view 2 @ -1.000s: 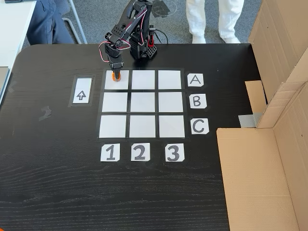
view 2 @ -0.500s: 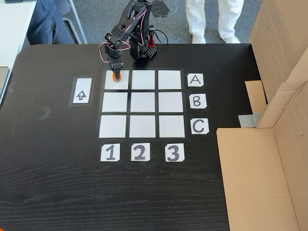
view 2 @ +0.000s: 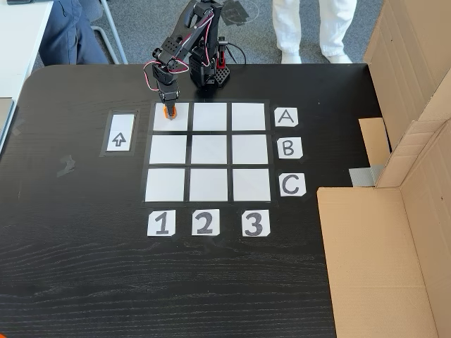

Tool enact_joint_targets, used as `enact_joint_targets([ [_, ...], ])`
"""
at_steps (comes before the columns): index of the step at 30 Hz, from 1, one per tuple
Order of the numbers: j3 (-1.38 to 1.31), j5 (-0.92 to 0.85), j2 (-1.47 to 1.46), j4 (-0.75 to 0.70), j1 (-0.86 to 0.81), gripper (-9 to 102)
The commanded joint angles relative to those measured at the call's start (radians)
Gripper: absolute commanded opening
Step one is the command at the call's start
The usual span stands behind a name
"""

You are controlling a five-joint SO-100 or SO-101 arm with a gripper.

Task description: Pick up the round, orange token and place it in the grid on square A1.

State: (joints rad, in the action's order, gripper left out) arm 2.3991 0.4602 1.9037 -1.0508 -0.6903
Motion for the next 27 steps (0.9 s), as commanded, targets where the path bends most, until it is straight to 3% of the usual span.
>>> enact_joint_targets([
  [1, -0.018, -0.003, 0.0, 0.009, -0.015, 22],
  [27, -0.225, -0.031, 0.252, -0.066, -0.114, 28],
])
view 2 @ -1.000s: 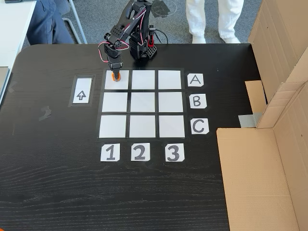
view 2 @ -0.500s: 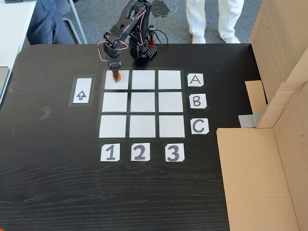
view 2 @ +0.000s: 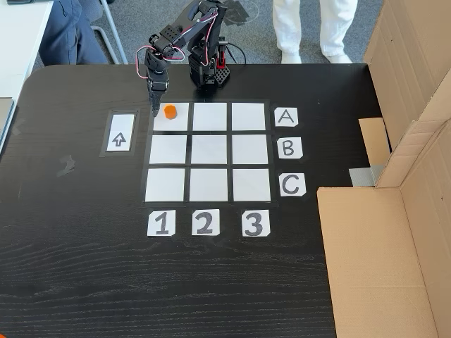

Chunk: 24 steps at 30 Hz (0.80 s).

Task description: Pick up the round, orange token and place it in the grid on square A1.

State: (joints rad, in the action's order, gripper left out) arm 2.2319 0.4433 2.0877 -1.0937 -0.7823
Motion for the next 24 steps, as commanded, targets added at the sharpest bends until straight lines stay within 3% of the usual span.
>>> enact_joint_targets([
  [1, -0.074, -0.021, 0.094, -0.041, -0.037, 28],
  [24, -0.118, -0.202, 0.723, -0.261, -0.546, 20],
])
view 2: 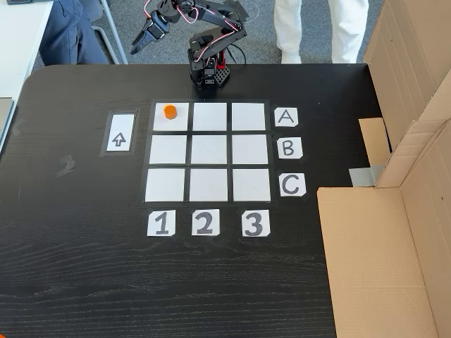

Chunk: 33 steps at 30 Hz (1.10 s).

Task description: Pick up the round, orange token and place it in the grid on square A1.

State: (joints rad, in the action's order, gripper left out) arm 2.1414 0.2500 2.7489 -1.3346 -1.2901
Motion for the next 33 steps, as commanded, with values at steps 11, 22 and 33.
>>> enact_joint_targets([
  [11, 0.1, -0.064, 0.301, -0.106, -0.204, 15],
  [22, 0.347, -0.135, 0.396, -0.084, -0.299, 12],
  [33, 0.554, -0.173, 0.472, -0.032, -0.344, 10],
])
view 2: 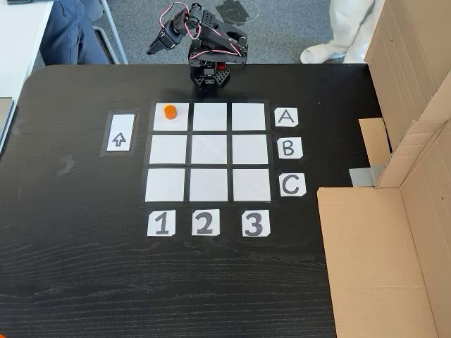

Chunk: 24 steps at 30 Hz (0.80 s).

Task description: Pick up the round, orange token and place it in the grid on square A1.

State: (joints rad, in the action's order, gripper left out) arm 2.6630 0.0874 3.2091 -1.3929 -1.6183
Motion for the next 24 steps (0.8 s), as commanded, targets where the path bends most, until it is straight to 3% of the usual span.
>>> enact_joint_targets([
  [1, 0.046, -0.011, 0.012, 0.037, -0.017, 10],
  [24, 0.29, -0.057, 0.112, 0.187, -0.069, 9],
])
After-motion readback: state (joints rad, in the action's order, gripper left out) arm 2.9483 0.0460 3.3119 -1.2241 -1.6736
